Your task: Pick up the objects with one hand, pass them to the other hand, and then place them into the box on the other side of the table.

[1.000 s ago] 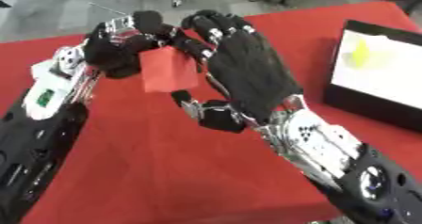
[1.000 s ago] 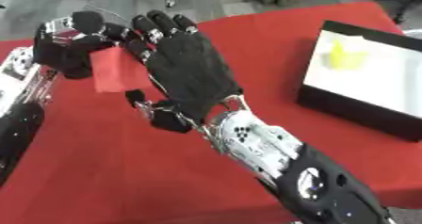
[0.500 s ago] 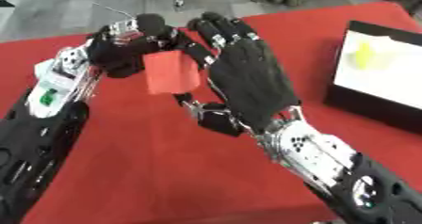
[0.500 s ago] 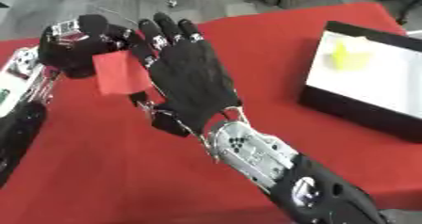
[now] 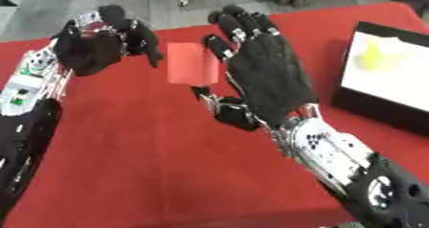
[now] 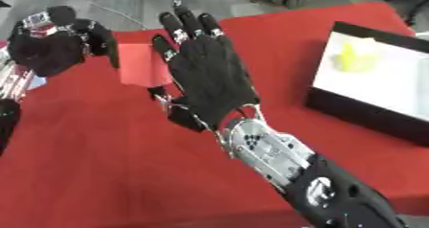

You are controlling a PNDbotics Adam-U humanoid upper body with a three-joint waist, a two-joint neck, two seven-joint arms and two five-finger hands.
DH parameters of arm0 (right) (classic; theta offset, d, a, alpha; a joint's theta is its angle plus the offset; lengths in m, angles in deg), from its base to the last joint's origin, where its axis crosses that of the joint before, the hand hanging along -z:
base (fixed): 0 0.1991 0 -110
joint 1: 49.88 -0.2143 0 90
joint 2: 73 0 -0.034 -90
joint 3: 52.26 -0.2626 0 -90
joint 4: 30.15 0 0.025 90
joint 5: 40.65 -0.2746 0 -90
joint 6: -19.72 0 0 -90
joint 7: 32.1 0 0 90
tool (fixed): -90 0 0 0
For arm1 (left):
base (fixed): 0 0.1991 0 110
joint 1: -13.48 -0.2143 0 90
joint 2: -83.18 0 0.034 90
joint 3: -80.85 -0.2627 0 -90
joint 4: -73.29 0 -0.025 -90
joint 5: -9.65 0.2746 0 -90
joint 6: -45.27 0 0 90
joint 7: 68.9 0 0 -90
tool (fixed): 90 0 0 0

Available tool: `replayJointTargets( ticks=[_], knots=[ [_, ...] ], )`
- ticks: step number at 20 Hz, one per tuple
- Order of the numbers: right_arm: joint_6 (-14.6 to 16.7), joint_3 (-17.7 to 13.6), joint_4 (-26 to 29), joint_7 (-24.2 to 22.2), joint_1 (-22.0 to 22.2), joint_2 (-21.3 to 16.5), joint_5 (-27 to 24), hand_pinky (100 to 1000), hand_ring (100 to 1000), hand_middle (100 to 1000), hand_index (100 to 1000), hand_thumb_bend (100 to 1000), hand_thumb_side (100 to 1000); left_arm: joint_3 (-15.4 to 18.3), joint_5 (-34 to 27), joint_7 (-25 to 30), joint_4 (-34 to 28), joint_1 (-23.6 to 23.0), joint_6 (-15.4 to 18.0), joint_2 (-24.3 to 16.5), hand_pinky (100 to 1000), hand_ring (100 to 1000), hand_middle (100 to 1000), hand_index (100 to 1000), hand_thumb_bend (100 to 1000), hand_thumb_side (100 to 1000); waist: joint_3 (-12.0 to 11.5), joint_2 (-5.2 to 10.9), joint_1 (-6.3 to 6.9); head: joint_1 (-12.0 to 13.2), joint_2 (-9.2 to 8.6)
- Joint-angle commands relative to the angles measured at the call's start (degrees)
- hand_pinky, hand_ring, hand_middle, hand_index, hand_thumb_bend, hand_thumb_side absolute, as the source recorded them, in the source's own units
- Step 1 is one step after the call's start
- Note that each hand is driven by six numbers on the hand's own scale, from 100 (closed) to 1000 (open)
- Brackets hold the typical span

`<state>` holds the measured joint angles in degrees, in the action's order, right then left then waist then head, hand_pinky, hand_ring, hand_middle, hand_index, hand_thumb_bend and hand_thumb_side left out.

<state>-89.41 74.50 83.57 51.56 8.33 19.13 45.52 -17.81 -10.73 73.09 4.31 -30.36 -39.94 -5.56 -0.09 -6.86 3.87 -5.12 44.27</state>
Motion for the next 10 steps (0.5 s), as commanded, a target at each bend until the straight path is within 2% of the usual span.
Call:
replayJointTargets(
  ticks=[1, 6, 9, 10],
  knots=[
    [0.22, -0.47, 0.87, 0.50, -0.98, -0.40, -0.12, 694, 832, 758, 306, 285, 396, 1.98, 0.92, -0.02, 1.02, 0.77, 0.69, -1.62, 844, 587, 566, 726, 226, 1000, -0.12, 0.86, -0.14, -0.12, -0.15],
    [-0.54, -1.23, 0.87, 0.05, -0.47, -0.70, -1.10, 675, 829, 747, 305, 302, 384, 4.56, 2.27, -0.02, 3.10, 0.55, 2.02, -3.22, 843, 589, 567, 726, 212, 1000, -0.12, 0.89, -0.40, -0.85, -0.15],
    [-4.08, -3.48, 0.19, -0.08, 0.10, -2.52, -2.17, 625, 817, 721, 303, 333, 369, 6.24, 1.82, -0.02, 3.54, -0.06, 4.25, -6.46, 835, 585, 563, 725, 176, 990, -0.08, 1.02, -0.39, -2.36, -0.15],
    [-6.40, -5.34, -0.40, 0.26, 0.39, -4.31, -2.64, 616, 814, 715, 301, 341, 369, 7.34, 1.18, -0.02, 3.22, -0.72, 5.63, -8.55, 831, 583, 561, 724, 160, 976, -0.10, 1.14, -0.39, -3.50, -0.15]
  ],
)
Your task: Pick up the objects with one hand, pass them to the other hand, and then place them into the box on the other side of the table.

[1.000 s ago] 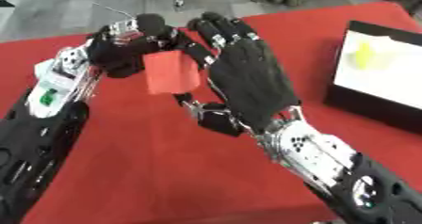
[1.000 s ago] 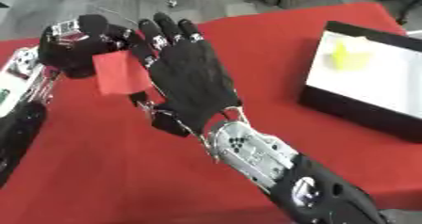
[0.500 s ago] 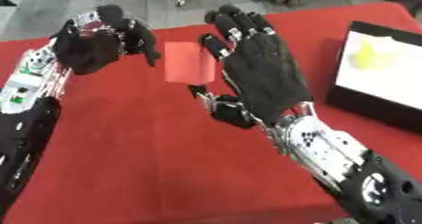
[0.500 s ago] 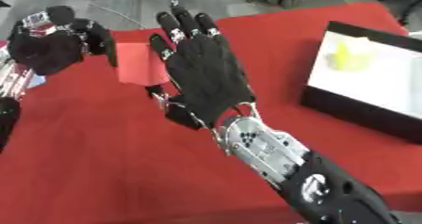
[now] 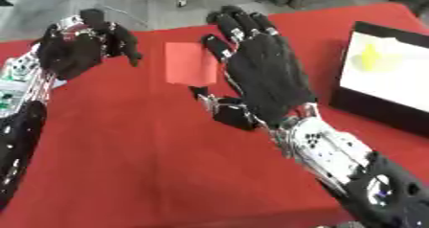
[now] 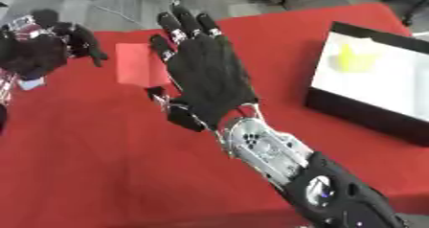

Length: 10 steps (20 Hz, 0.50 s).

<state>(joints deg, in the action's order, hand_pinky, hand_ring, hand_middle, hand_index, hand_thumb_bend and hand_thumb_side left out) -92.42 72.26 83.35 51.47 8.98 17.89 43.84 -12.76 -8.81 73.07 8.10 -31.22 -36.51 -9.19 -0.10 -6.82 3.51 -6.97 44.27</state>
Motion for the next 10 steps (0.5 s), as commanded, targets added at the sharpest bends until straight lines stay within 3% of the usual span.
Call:
replayJointTargets(
  ticks=[1, 4, 7, 10],
  knots=[
    [-5.55, -4.57, -0.57, 0.83, -0.05, -4.54, -1.56, 582, 805, 697, 296, 367, 361, 3.14, -1.41, -0.03, -0.94, -0.55, 3.53, -6.51, 825, 579, 558, 722, 143, 955, -0.12, 1.17, -0.03, -2.44, -0.15],
    [-15.99, -11.12, -2.69, 4.13, 1.78, -10.15, -4.43, 512, 780, 650, 294, 437, 334, 6.89, -2.91, -1.40, -3.23, -4.53, 7.68, -11.48, 817, 576, 554, 719, 100, 905, -0.20, 1.30, -0.09, -5.68, -0.15],
    [-26.93, -17.85, -7.00, 9.17, 4.50, -15.00, -8.72, 470, 761, 622, 300, 487, 307, 10.73, -3.72, -4.45, -6.72, -9.53, 10.22, -13.88, 816, 576, 554, 719, 100, 879, -0.34, 1.27, -0.28, -8.60, -0.15],
    [-29.49, -27.18, -16.36, 15.67, 6.17, -17.72, -16.16, 438, 744, 604, 338, 535, 285, 14.36, -4.47, -7.21, -10.30, -14.63, 10.31, -14.43, 817, 574, 551, 718, 100, 868, -0.48, 1.32, -0.49, -10.68, -0.15]
  ],
)
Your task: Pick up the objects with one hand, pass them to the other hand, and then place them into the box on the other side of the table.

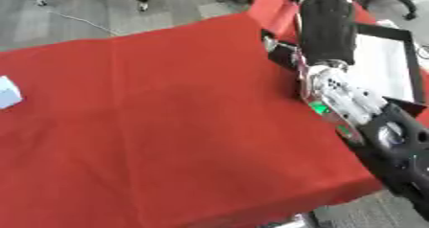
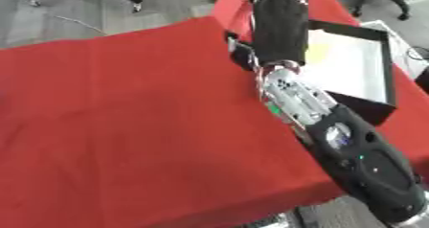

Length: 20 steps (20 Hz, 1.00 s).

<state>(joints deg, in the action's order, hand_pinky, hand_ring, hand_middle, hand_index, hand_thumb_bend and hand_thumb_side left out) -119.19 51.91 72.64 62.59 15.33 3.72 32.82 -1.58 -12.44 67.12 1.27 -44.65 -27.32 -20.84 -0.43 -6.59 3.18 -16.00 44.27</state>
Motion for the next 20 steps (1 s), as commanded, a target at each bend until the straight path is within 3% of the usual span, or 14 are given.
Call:
replayJointTargets(
  ticks=[1, 3, 5, 6, 8, 9, 10, 11, 15, 20],
  knots=[
    [-2.89, -8.91, -9.45, 7.19, -0.02, -4.33, -8.27, 438, 745, 605, 344, 533, 282, 4.13, -0.94, -1.87, -4.61, -2.59, 0.73, -2.67, 817, 574, 551, 718, 100, 868, -0.27, 1.11, -0.23, -2.16, -0.15],
    [-3.01, -10.81, -16.33, 11.94, -0.28, -5.78, -14.98, 438, 745, 604, 364, 539, 280, 5.67, -0.76, -2.68, -6.52, -4.80, -0.14, -2.27, 818, 574, 551, 718, 100, 869, -0.53, 1.10, -0.31, -2.82, -0.15],
    [-3.04, -9.72, -22.78, 12.52, -0.70, -7.32, -22.25, 540, 798, 712, 564, 620, 300, 6.73, -0.40, -3.08, -7.82, -6.27, -1.06, -1.66, 818, 573, 550, 718, 100, 873, -0.96, 1.03, -0.35, -3.42, -0.15],
    [-2.88, -8.43, -24.94, 11.05, -1.03, -8.05, -25.25, 586, 815, 745, 632, 652, 318, 7.05, -0.19, -3.16, -8.22, -6.66, -1.49, -1.38, 819, 573, 550, 718, 100, 875, -1.18, 0.99, -0.36, -3.62, -0.15],
    [-1.63, -6.24, -27.91, 5.99, -1.55, -9.38, -28.93, 769, 859, 828, 820, 789, 407, 7.31, 0.33, -3.04, -8.71, -6.97, -2.18, -0.96, 819, 573, 550, 720, 102, 881, -1.48, 0.88, -0.39, -3.33, -0.15],
    [-0.91, -5.62, -28.96, 3.01, -1.84, -9.89, -29.32, 782, 861, 833, 833, 797, 412, 7.38, 0.55, -2.92, -8.87, -6.99, -2.39, -0.81, 819, 573, 550, 720, 102, 881, -1.56, 0.84, -0.40, -2.98, -0.15],
    [-0.37, -5.31, -29.66, 0.27, -2.02, -10.24, -28.81, 852, 874, 860, 910, 847, 450, 7.43, 0.72, -2.82, -8.97, -6.95, -2.54, -0.70, 819, 574, 550, 721, 101, 882, -1.63, 0.79, -0.40, -2.36, -0.15],
    [0.04, -5.23, -30.02, -2.20, -2.12, -10.50, -27.51, 866, 875, 864, 935, 865, 473, 7.46, 0.87, -2.75, -9.03, -6.87, -2.65, -0.66, 819, 574, 550, 721, 100, 882, -1.68, 0.73, -0.42, -1.75, -0.15],
    [0.56, -6.34, -28.76, -9.00, -1.87, -11.01, -19.95, 874, 875, 864, 961, 900, 511, 7.50, 1.26, -2.53, -9.08, -6.85, -2.75, -0.59, 819, 574, 551, 722, 101, 885, -1.74, 0.64, -0.53, 0.05, -0.15],
    [0.67, -7.58, -25.26, -13.72, -1.05, -11.50, -12.97, 869, 876, 861, 983, 959, 564, 7.59, 1.67, -2.38, -8.85, -7.13, -2.69, -0.65, 819, 574, 551, 722, 101, 889, -1.79, 0.69, -0.61, 1.22, -0.15]
  ],
)
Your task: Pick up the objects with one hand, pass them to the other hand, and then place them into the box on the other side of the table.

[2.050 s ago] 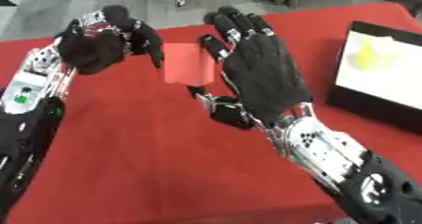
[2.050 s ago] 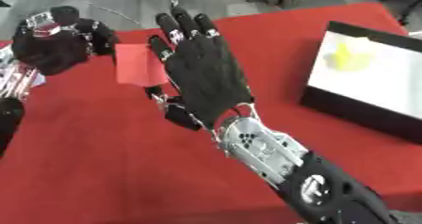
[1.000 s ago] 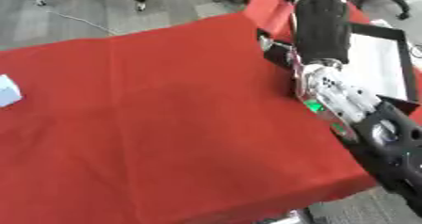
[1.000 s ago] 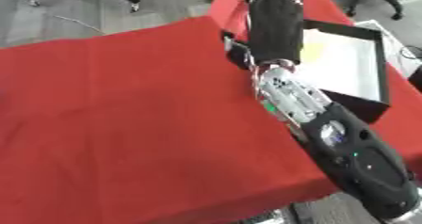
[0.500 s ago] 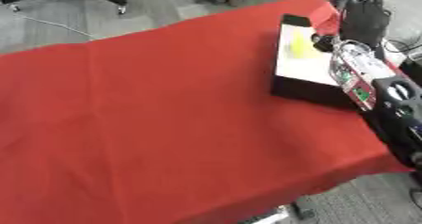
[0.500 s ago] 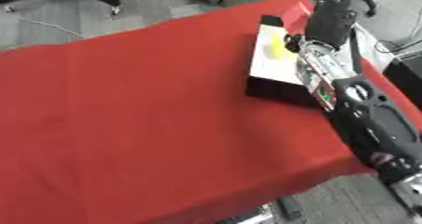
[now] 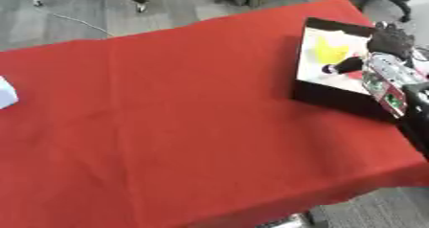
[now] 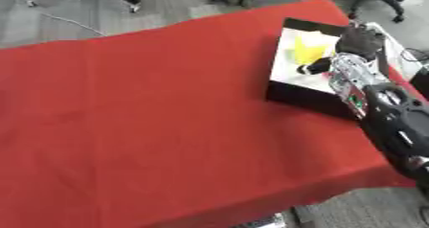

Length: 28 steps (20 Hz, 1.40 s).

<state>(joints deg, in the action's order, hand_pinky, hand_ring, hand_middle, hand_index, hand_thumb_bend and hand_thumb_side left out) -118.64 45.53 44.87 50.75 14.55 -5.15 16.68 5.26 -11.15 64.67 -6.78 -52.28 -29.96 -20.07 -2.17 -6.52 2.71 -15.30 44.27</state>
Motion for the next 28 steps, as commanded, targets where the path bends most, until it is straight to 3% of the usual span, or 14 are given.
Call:
replayJointTargets(
  ticks=[1, 3, 5, 8, 10, 12, 14, 15, 17, 19, 21, 23, 28],
  knots=[
    [0.31, -1.32, 3.74, -2.36, -0.05, -2.71, 4.46, 861, 876, 859, 984, 955, 562, 0.78, 0.49, 0.07, -0.74, 0.48, 0.06, -1.51, 819, 574, 551, 723, 100, 887, -0.01, 0.66, -0.14, 0.66, -0.15],
    [1.32, -1.17, 8.13, -3.01, 0.68, -2.60, 8.43, 849, 871, 852, 981, 882, 549, 0.93, 0.83, -0.15, -0.54, 0.56, 0.52, -1.92, 817, 575, 551, 724, 100, 882, 0.13, 0.70, -0.14, 1.24, -0.15],
    [4.79, -0.24, 17.14, -3.44, 1.78, -1.18, 14.49, 846, 877, 856, 970, 760, 495, 1.17, 1.91, -0.78, 0.22, 0.84, 1.72, -2.98, 813, 576, 553, 727, 100, 868, 0.54, 0.78, -0.05, 3.20, -0.15],
    [13.70, 2.14, 33.41, -7.01, 2.29, 4.48, 26.93, 841, 886, 859, 953, 651, 499, 1.31, 6.94, -3.22, 3.63, 2.16, 5.78, -5.19, 804, 579, 556, 734, 100, 835, 1.33, 0.86, 0.34, 9.00, -0.15],
    [21.13, 5.09, 38.09, -7.62, 0.30, 10.02, 33.76, 832, 879, 844, 941, 595, 509, 0.48, 12.02, -5.09, 7.81, 3.93, 9.29, -6.98, 794, 585, 563, 743, 100, 801, 1.83, 0.95, 0.80, 13.21, -0.15],
    [27.43, 9.00, 39.22, -6.45, -1.69, 15.66, 36.20, 831, 877, 840, 935, 569, 505, -1.25, 18.92, -7.03, 13.99, 6.73, 13.45, -9.35, 779, 588, 565, 749, 100, 706, 2.43, 1.03, 0.99, 16.28, -0.15],
    [31.99, 12.93, 39.49, -6.14, -3.02, 19.67, 35.25, 838, 877, 839, 932, 553, 492, -3.36, 28.69, -9.83, 21.38, 10.63, 17.66, -11.87, 757, 596, 576, 764, 100, 528, 3.03, 1.11, 0.76, 18.15, -0.15],
    [33.56, 14.47, 39.53, -6.36, -3.42, 21.06, 34.21, 839, 876, 838, 931, 548, 487, -4.29, 34.74, -12.20, 24.96, 12.91, 19.56, -12.69, 744, 604, 586, 776, 174, 429, 3.31, 1.12, 0.58, 18.74, -0.15],
    [35.38, 16.56, 39.56, -6.85, -3.85, 22.98, 32.23, 836, 875, 835, 929, 545, 482, -5.58, 48.51, -18.92, 30.62, 17.38, 21.81, -13.36, 727, 628, 620, 808, 397, 295, 3.94, 0.99, 0.18, 19.68, -0.15],
    [36.18, 17.64, 39.57, -7.09, -4.25, 24.13, 30.70, 837, 872, 829, 909, 536, 480, -6.02, 63.83, -28.13, 34.76, 21.09, 21.17, -12.93, 719, 657, 664, 835, 537, 279, 4.77, 0.65, -0.25, 20.76, -0.15],
    [36.36, 18.08, 39.57, -7.03, -4.69, 25.01, 29.70, 821, 869, 823, 905, 536, 481, -5.74, 77.04, -37.94, 39.10, 23.85, 18.14, -11.85, 718, 663, 673, 839, 572, 296, 5.75, 0.15, -0.68, 21.92, -0.15],
    [36.28, 18.36, 39.57, -6.37, -5.06, 25.83, 29.02, 811, 868, 821, 904, 536, 481, -5.26, 86.18, -45.72, 43.68, 25.79, 15.00, -10.94, 723, 673, 685, 844, 569, 351, 6.81, -0.49, -1.01, 23.20, -0.15],
    [35.35, 18.79, 39.57, -4.92, -5.27, 26.85, 28.01, 787, 864, 813, 899, 540, 479, -4.57, 94.28, -54.94, 50.49, 28.04, 11.69, -10.75, 728, 677, 693, 849, 532, 396, 8.80, -2.04, -1.03, 25.55, -0.15]
  ],
)
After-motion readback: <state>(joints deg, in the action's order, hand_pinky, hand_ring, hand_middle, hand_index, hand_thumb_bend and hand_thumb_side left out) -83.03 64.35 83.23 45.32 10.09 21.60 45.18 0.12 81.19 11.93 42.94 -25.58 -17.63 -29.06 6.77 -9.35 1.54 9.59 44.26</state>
